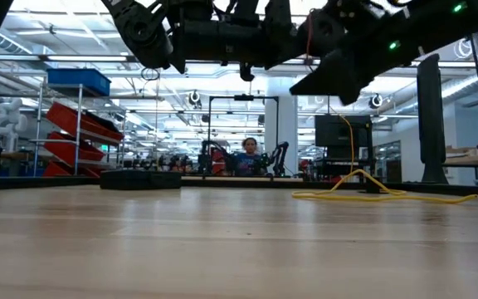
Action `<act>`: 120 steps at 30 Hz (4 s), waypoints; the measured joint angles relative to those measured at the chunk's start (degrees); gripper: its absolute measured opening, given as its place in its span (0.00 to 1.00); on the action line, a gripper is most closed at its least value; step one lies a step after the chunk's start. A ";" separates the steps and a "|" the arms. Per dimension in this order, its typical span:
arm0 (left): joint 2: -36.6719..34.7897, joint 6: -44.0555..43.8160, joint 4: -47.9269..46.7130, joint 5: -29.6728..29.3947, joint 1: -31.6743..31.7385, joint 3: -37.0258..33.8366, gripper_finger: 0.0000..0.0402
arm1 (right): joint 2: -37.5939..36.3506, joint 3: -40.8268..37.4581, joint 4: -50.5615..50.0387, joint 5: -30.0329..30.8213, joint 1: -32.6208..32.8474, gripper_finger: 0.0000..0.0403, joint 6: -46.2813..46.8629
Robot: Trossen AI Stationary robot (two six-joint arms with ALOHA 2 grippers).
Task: Coil cords
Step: Coil the red wire on the spool
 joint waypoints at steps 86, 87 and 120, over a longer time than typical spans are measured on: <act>0.02 -1.00 -0.50 1.55 0.05 0.00 0.01 | -6.54 -0.09 -3.33 -4.86 2.54 0.00 10.96; 0.02 -0.98 -0.50 1.53 0.05 0.00 0.01 | -6.01 -0.09 -2.95 -5.63 1.95 0.00 10.96; -0.09 7.15 -0.65 -5.00 -0.01 0.01 0.01 | 0.59 -0.07 9.08 -16.12 -8.99 0.00 13.76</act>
